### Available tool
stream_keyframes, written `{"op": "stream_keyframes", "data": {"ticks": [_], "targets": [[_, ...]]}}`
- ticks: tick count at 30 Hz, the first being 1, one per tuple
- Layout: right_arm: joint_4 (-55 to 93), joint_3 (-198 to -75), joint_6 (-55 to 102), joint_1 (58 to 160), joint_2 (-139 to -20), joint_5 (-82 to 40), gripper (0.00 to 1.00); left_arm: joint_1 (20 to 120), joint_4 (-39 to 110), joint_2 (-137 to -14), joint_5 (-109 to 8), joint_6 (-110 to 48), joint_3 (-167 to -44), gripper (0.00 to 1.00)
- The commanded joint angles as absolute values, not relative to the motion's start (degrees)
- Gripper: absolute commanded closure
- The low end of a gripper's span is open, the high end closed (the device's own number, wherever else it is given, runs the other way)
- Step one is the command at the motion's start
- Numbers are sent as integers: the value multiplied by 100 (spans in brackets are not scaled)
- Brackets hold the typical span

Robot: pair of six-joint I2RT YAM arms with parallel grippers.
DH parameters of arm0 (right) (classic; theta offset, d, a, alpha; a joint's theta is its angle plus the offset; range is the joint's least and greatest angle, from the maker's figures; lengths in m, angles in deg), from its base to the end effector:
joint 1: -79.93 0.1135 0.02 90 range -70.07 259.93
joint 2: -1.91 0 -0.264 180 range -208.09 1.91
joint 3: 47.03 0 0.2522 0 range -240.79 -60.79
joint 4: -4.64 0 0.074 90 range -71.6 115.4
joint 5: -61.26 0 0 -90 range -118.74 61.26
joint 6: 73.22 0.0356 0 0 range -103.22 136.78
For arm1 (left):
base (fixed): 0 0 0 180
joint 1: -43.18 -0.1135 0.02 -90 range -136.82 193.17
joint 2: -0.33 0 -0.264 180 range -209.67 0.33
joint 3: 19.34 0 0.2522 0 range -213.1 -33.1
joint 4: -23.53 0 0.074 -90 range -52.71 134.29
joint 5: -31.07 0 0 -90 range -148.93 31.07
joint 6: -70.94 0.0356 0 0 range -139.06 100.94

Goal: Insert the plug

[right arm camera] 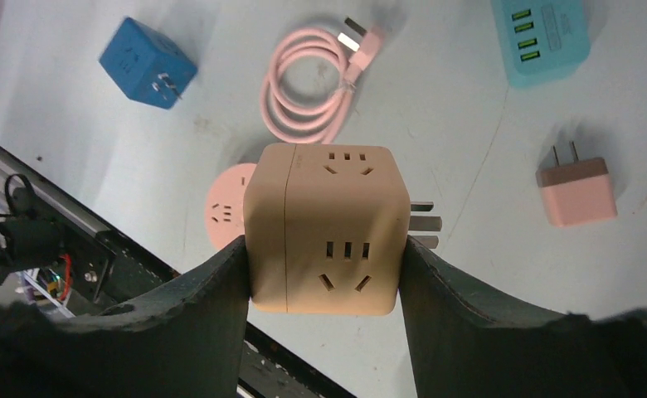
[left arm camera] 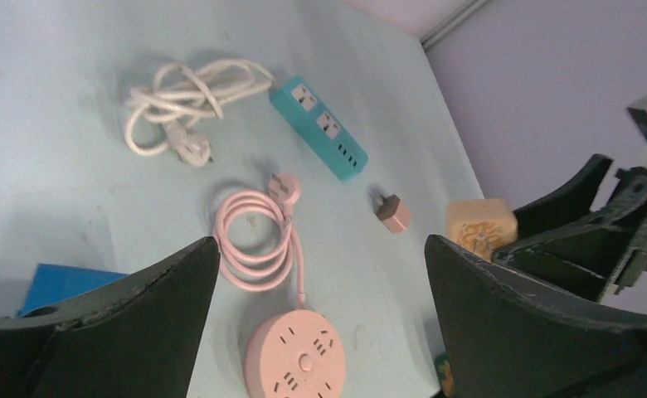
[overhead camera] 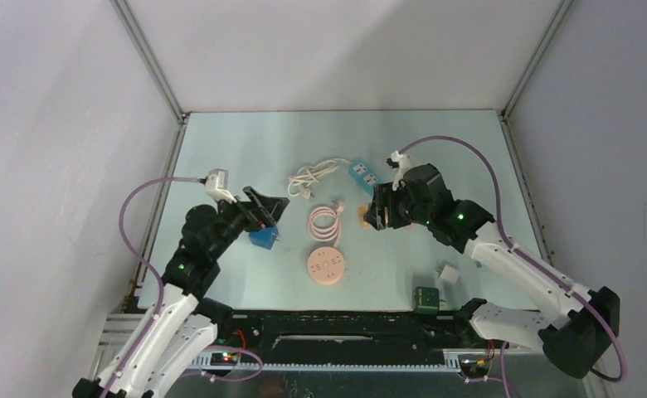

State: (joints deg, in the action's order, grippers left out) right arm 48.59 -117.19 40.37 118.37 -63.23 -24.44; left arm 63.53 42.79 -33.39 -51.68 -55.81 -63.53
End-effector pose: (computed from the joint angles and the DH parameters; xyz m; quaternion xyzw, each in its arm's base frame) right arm 0.1906 0.1547 0.3063 -0.1326 0.8920 0.2510 0.3517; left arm 0.1451 -0.0586 0.2892 -0.0673 0.7558 -0.3526 0.5476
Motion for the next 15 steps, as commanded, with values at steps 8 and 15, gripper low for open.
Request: {"op": "stream_keyframes", "data": {"ticks": [8,15], "targets": [[3480,-11180,4642,12076,-5738,-2679,54,6525,3112,-4486,-3529,-7442,-6169,6],[3117,-11076,4952,12185,-5647,-2581,54,7061,2585,-4604,-3568,-7222,-6184,6]]}}
